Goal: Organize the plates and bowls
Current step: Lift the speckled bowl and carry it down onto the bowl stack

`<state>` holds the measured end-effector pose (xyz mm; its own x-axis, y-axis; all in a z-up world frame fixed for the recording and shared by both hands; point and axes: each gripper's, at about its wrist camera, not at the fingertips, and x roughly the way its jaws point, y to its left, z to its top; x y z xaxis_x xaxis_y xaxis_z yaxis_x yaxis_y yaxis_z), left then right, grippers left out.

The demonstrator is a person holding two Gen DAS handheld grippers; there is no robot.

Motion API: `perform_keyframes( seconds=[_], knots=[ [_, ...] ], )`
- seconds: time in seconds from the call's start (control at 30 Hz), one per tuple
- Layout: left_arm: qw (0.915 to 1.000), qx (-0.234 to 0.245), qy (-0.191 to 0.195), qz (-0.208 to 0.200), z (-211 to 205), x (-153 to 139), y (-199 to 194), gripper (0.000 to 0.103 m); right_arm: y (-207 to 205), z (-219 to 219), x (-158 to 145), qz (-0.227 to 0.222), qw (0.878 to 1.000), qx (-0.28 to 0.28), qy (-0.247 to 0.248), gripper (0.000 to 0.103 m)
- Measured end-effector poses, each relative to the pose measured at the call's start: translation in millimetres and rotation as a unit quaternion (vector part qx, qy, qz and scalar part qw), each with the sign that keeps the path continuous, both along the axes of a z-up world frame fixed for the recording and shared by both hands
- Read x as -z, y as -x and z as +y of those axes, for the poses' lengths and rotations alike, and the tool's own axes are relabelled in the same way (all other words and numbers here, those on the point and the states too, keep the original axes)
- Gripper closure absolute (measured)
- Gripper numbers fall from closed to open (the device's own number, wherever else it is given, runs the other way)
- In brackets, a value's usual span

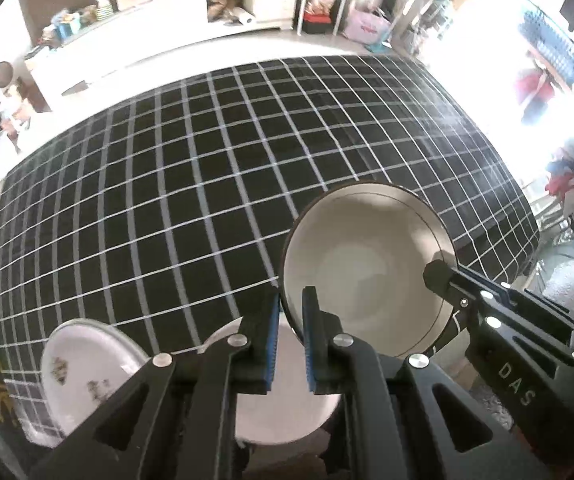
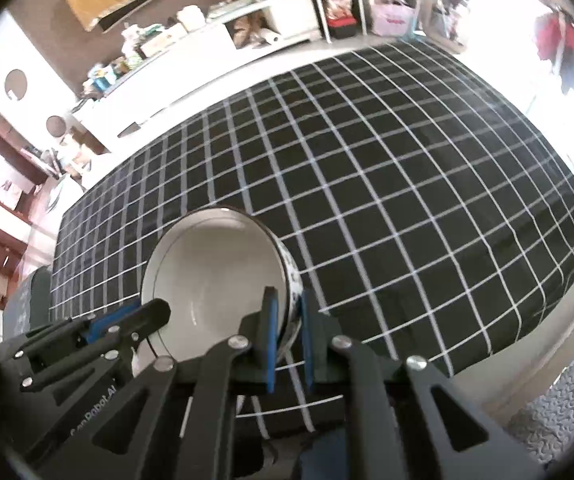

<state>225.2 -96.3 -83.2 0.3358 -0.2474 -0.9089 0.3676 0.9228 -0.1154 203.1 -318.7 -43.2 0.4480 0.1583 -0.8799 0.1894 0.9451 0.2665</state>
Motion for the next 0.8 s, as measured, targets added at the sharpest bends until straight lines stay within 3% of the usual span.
perform_keyframes(
  seconds=[0.23, 0.8],
  knots=[
    [0.9994, -0.034, 0.0, -0.001, 43.9, 2.2, 23.3, 0.095, 5.1, 36.8, 3.1, -0.002, 0.999, -0.038, 0.007, 0.089],
    [0.9971, -0.065, 0.003, 0.04, 75.2, 55.5, 66.9, 0.094, 25.0, 72.4, 44.2, 0.038, 0.996, -0.078, 0.026, 0.089]
  ],
)
